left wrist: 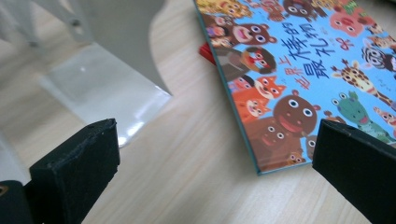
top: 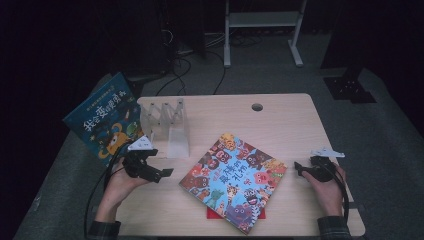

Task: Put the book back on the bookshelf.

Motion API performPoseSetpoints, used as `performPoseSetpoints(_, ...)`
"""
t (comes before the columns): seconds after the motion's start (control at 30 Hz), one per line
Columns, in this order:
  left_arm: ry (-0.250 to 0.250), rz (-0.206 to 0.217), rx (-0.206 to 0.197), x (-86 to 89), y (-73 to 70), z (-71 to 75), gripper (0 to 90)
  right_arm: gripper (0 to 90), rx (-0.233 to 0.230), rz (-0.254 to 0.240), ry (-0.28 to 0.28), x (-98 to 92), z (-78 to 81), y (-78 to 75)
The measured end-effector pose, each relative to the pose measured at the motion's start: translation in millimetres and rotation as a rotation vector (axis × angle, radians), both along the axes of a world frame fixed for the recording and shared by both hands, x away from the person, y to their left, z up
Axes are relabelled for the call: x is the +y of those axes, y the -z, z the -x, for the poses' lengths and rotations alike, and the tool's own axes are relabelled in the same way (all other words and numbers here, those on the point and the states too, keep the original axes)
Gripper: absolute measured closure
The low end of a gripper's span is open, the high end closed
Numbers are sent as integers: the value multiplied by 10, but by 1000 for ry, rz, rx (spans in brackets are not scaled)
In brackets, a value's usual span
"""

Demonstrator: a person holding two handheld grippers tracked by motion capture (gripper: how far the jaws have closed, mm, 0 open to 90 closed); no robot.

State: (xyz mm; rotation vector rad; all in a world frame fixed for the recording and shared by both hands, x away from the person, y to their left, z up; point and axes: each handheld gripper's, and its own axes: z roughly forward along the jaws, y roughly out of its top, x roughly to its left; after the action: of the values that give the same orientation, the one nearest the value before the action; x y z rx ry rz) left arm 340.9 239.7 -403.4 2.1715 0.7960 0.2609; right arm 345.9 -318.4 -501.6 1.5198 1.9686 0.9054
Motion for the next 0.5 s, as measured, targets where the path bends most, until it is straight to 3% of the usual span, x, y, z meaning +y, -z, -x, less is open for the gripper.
performPoseSetpoints(0.23,43,-4,40,-185,253,37,2,437,0,-21,-45,34,128,-130)
performPoseSetpoints(0.3,60,9,57,-228,314,54,2,447,-10,-51,-78,65,182,-195)
performPoseSetpoints(0.5,117,-5,91,-392,486,92,1,443,-16,-117,-165,223,294,-292)
